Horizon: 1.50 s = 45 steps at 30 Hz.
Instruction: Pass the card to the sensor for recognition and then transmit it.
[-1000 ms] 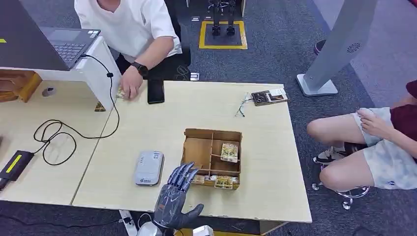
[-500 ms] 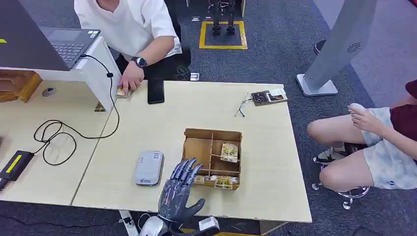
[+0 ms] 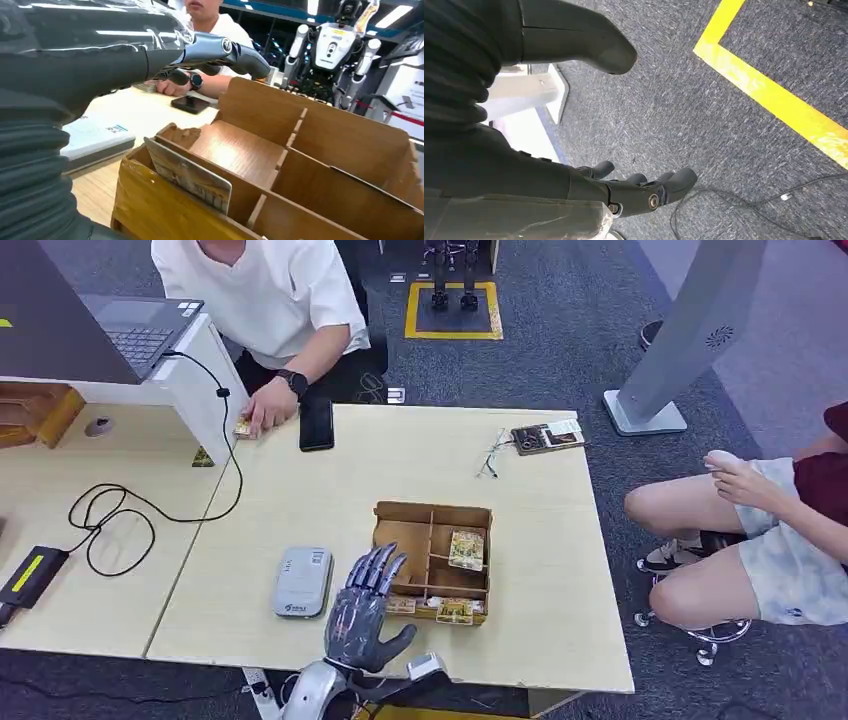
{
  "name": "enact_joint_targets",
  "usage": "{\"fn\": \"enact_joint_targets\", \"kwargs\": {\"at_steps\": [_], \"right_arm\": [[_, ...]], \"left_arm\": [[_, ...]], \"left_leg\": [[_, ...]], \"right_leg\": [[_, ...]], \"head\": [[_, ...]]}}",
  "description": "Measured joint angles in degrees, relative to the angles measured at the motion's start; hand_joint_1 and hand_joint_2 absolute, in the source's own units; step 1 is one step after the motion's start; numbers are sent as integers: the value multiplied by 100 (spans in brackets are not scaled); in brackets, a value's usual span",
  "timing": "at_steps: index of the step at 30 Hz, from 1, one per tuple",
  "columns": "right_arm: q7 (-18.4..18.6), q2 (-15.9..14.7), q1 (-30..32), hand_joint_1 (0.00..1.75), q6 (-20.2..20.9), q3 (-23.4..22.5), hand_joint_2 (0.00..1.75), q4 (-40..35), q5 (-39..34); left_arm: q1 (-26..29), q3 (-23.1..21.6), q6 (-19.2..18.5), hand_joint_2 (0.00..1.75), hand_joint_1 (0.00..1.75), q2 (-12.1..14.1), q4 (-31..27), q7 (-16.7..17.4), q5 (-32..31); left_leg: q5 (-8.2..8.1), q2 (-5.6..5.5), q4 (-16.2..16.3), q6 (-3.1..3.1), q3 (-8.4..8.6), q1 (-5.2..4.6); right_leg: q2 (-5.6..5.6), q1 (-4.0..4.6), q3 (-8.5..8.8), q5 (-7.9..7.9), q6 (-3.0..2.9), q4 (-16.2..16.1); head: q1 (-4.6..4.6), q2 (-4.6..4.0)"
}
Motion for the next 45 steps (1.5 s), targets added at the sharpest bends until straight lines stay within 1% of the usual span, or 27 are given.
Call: {"fn": "enact_joint_targets", "kwargs": {"at_steps": [7, 8, 15, 16, 17, 23, 30, 40, 45], "right_arm": [[17, 0, -2, 0, 0, 39, 175, 0, -2], [17, 0, -1, 0, 0, 46, 175, 0, -2], [24, -2, -5, 0, 6, 61, 175, 0, -7], [24, -2, -6, 0, 11, 61, 175, 0, -7], [24, -2, -6, 0, 11, 61, 175, 0, -7], [20, -2, -12, 0, 11, 68, 175, 0, -20], [-11, -4, -20, 0, 26, 83, 175, 0, -107], [-42, -26, -30, 0, 33, 85, 175, 0, -131], [-42, -31, -34, 0, 35, 85, 175, 0, -131]], "left_arm": [[0, 83, 0, 175, 0, -20, 0, -7, -61], [-1, 83, 0, 175, 14, -17, 0, -7, -63], [-39, 83, 0, 175, 14, -17, 22, -7, -142], [-41, 83, 2, 175, 152, -17, 24, -7, -142], [-43, 83, 0, 175, 175, -17, 24, -7, -142], [-83, 83, 0, 175, 175, -13, 63, 104, -314], [-190, -26, 0, 175, 175, 59, 190, 529, -767], [-361, -374, 0, 175, 175, 199, 310, 612, -726], [-373, -457, 0, 175, 175, 234, 310, 612, -691]], "left_leg": [[0, 0, 0, 0, 0, 0], [0, 0, 0, 0, 0, 0], [0, 0, 0, 0, 0, 0], [0, 0, 0, 0, 0, 0], [0, 0, 0, 0, 0, 0], [0, 0, 0, 0, 0, 0], [0, 0, 0, 0, 1, 0], [0, 0, 0, 0, 1, 0], [0, 0, 0, 0, 1, 0]], "right_leg": [[0, 0, 0, 0, 0, 0], [0, 0, 0, 0, 0, 0], [0, 0, 0, 0, 0, 0], [0, 0, 0, 0, 0, 0], [0, 0, 0, 0, 0, 0], [0, 0, 0, 0, 0, 0], [0, 0, 0, 0, 0, 0], [0, 0, 0, 0, 0, 0], [0, 0, 0, 0, 0, 0]], "head": [[0, 0], [0, 0], [0, 0], [-2, 0], [0, 0], [-2, 0], [-2, 0], [0, 0], [-2, 0]]}}
